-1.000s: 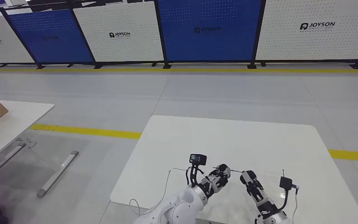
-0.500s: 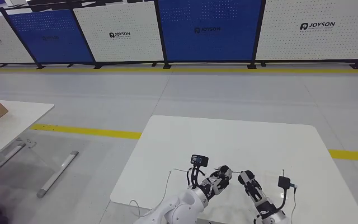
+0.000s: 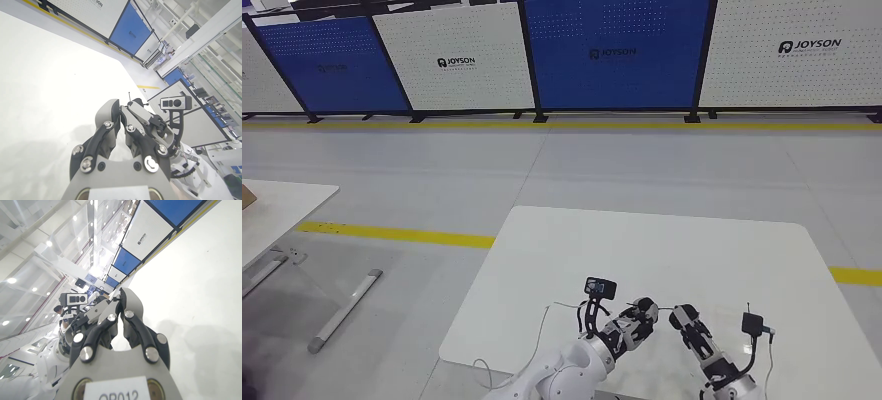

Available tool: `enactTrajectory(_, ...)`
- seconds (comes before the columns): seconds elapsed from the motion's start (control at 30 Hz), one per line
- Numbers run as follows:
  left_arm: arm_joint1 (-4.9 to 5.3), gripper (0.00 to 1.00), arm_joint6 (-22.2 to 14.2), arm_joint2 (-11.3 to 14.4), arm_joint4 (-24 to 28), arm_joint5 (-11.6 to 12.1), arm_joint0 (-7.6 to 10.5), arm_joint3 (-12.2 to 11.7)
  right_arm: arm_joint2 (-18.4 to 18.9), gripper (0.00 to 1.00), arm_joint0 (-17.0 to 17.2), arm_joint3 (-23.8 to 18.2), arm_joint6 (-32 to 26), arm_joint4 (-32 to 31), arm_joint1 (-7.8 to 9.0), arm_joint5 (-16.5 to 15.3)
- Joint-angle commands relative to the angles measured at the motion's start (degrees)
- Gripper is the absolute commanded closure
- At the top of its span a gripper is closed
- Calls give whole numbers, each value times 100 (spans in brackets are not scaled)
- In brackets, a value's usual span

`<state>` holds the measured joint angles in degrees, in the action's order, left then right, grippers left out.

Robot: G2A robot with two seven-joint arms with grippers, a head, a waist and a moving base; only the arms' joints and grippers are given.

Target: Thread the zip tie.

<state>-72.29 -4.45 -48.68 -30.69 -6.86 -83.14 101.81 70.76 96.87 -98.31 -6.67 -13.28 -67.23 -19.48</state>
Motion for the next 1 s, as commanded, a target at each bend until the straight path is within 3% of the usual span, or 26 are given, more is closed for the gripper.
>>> enactTrajectory(0.0,-1,100,-1,-3,0,-5,-7,-2,0,100,2,0,26,-8,-2,0)
enactTrajectory(0.57,-9,100,-16,-3,-37,22,-41,-5,-28,100,29,-20,46,-130,-4,0)
enactTrajectory(0.63,-9,38,-41,0,-51,-5,-38,-4,-25,100,33,-21,55,-121,-4,0)
enactTrajectory(0.7,-12,12,-32,8,-77,-31,-43,5,-15,100,38,-13,83,-115,-4,0)
enactTrajectory(0.73,-13,10,-17,9,-90,-42,-46,8,-10,100,39,-8,100,-116,-4,0)
enactTrajectory(0.93,-7,54,-4,-38,-60,-36,-97,32,19,100,39,21,179,-103,-9,0)
enactTrajectory(0.97,-3,56,0,-54,-57,-29,-112,43,25,100,39,24,181,-103,-9,0)
